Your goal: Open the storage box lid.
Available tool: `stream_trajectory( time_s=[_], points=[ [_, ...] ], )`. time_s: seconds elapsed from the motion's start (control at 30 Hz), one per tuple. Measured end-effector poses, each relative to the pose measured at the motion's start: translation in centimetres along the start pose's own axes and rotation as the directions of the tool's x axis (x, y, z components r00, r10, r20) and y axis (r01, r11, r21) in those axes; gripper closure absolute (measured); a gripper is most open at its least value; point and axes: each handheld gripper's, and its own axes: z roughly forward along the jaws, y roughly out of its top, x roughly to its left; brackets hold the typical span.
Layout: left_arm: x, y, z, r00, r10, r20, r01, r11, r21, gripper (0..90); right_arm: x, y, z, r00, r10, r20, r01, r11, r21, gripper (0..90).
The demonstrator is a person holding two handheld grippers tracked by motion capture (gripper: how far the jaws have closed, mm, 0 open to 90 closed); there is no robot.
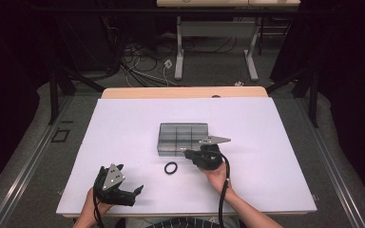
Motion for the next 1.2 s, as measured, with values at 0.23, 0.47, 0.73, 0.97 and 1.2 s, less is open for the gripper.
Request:
stream_trajectory(
  time_s=[0.23, 0.47, 0.73, 0.97, 1.2],
  points=[
    [0.2, 0.5, 0.2, 0.9983, -0.040, -0.042, 0.040, 0.9992, 0.008, 0.0, 0.0, 0.3, -0.3, 1.0000, -0.003, 0.000, 0.003, 1.000, 0.029, 84.7],
    [0.5, 1.1, 0.4, 0.9980, -0.030, -0.056, 0.031, 0.9994, 0.017, 0.0, -0.2, 0.1, -0.2, 1.0000, -0.008, -0.002, 0.008, 1.000, 0.029, 84.7],
    [0.8, 1.6, 0.5, 0.9976, -0.020, -0.067, 0.021, 0.9994, 0.026, 0.0, -0.1, 0.4, 0.2, 0.9998, -0.021, -0.003, 0.021, 0.999, 0.032, 84.7],
    [1.1, 3.1, 1.3, 0.9976, -0.015, -0.068, 0.016, 0.9997, 0.019, 0.0, 0.1, 0.7, 0.3, 0.9997, -0.025, -0.004, 0.025, 0.999, 0.023, 84.6],
    [1.3, 4.9, 3.0, 0.9977, -0.009, -0.068, 0.011, 0.9994, 0.034, 0.0, 0.2, 1.1, -0.2, 0.9999, -0.016, -0.004, 0.016, 1.000, 0.007, 84.6]
  ],
)
